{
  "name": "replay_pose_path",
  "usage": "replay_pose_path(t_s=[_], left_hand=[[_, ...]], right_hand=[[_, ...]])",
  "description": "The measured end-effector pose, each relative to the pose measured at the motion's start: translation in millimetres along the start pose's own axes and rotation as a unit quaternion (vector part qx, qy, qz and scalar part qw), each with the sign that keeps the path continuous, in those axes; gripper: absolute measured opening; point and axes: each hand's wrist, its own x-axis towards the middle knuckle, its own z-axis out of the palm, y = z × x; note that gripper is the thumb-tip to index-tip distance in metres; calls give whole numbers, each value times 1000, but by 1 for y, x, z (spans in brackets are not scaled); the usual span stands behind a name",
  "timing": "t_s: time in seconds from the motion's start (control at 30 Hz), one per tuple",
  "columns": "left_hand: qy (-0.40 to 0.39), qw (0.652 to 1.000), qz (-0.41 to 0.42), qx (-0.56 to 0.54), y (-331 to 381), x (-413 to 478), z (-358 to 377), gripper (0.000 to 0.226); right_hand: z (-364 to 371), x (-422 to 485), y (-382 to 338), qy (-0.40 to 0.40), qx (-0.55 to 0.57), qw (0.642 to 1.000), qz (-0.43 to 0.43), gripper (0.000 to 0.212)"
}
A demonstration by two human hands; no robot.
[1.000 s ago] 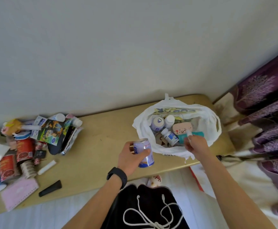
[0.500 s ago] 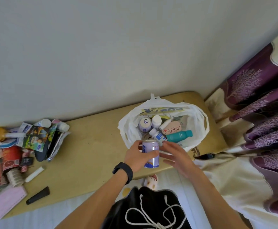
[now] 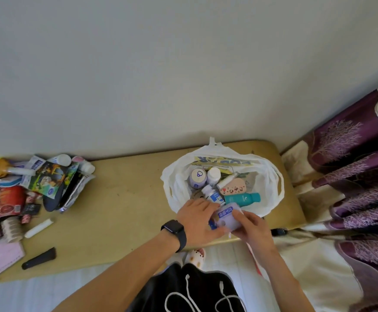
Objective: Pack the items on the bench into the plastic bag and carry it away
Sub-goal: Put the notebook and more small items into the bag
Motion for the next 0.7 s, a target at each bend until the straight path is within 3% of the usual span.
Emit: replay_pose_path(t_s=[0.1,0.17,0.23,0.4,0.57,0.7], left_hand=[[-63,992,-5,106,-27,-10,3,83],[-146,965,2,220,-42,-15,7,74],[-174,936,17,305,-46,-15,10,58],[-176,930,5,323,-43,-7,1,34],[-169,933,24,318,-38,-11,-8,32],[-167,934,23,315,-39,-17,-3,32]], right_hand=[[-4,14,-8,84,-5,996,-10,31],[2,26,-16,119,-68,990,-23,33],[15,37,-24,124,-177,975,-54,33],[71,66,-14,-5,-440,890,-122,44],[88,88,21,-60,-625,763,-153,61],[86,86,36,-49,-643,744,-175,75]])
